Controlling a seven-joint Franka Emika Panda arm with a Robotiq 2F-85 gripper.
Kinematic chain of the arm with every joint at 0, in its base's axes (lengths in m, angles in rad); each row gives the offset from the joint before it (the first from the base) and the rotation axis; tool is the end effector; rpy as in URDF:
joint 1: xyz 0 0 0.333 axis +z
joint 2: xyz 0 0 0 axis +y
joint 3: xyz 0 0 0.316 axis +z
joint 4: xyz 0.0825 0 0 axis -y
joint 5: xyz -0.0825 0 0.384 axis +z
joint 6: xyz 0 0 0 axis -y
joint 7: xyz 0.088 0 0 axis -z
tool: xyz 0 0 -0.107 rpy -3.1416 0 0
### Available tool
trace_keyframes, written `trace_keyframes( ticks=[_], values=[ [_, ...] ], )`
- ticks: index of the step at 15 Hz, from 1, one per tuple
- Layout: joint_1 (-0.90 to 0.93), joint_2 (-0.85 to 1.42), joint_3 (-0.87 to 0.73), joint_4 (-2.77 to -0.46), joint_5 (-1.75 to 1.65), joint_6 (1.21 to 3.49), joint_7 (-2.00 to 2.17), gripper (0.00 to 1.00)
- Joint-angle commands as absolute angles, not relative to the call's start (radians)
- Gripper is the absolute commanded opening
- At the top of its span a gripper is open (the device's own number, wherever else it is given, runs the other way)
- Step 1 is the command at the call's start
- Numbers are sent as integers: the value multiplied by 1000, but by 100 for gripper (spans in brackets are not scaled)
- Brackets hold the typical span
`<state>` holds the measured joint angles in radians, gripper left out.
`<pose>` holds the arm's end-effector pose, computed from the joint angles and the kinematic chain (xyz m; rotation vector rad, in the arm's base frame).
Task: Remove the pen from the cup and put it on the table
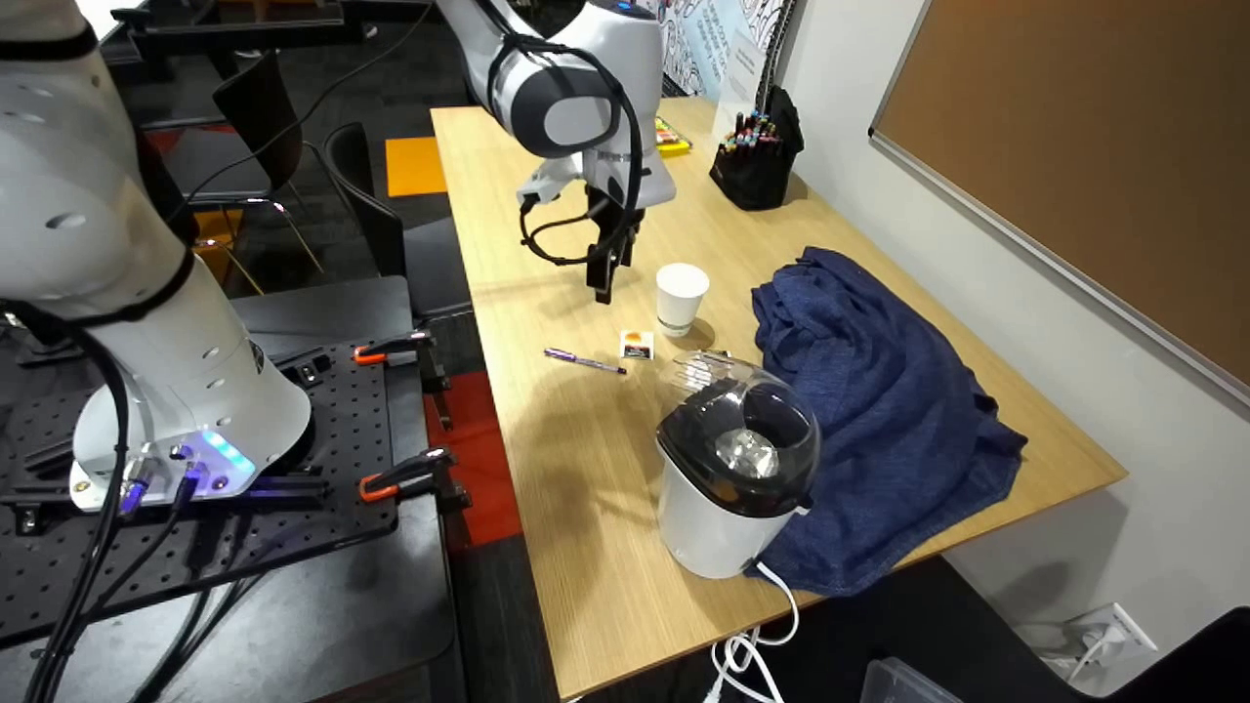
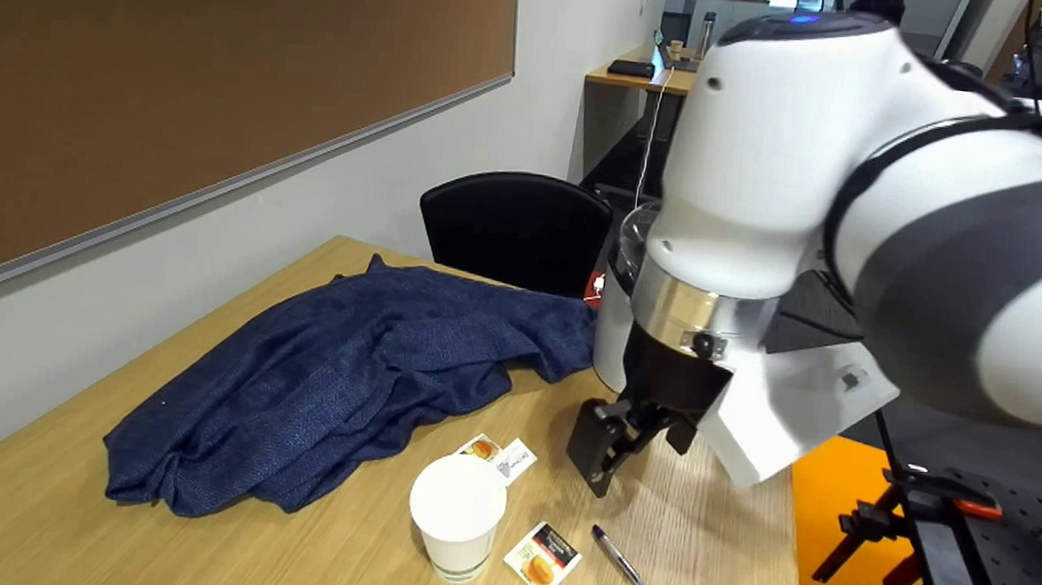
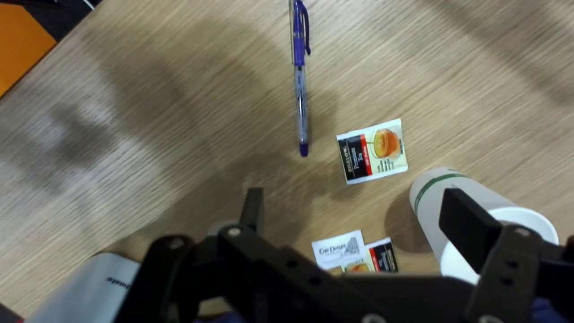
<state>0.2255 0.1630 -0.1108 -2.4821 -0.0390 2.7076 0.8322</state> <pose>0.4795 0.0555 0.2322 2.9569 -1.0470 0.1136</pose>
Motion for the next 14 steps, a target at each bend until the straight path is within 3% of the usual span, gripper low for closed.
trace_keyframes(
  ticks=[1,3,4,7,8,14],
  values=[
    [290,-14,-194,-2624,-313,2786,1112,100],
    [284,-76,-202,-2647,-502,2778,1274,100],
    [192,-108,-112,-2657,-583,2763,1342,100],
    [235,-184,-147,-2690,-739,2755,1468,100],
    [247,-107,-163,-2645,-678,2768,1408,100],
    [247,-160,-163,-2677,-720,2768,1440,100]
  ],
)
